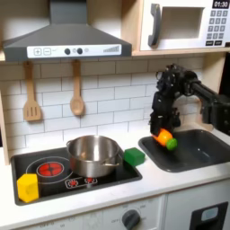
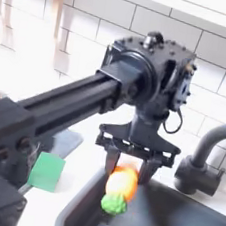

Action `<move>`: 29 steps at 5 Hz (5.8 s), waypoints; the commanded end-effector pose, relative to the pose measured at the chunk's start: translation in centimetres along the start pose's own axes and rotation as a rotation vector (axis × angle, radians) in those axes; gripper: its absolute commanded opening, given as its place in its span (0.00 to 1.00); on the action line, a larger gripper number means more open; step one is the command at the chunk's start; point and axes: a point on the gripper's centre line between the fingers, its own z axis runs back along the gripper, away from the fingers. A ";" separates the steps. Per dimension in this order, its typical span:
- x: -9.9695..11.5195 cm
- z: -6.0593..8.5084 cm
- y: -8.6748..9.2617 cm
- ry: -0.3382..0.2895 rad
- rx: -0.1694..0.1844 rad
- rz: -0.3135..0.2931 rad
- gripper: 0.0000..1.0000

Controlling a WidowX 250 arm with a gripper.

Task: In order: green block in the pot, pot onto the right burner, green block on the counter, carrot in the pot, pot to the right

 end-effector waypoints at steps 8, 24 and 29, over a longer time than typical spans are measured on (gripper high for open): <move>5.2 5.5 13.5 -0.206 0.187 0.263 0.00; 2.0 -2.3 13.3 0.009 0.267 0.191 0.00; -0.8 -1.0 11.5 0.033 0.224 0.158 0.00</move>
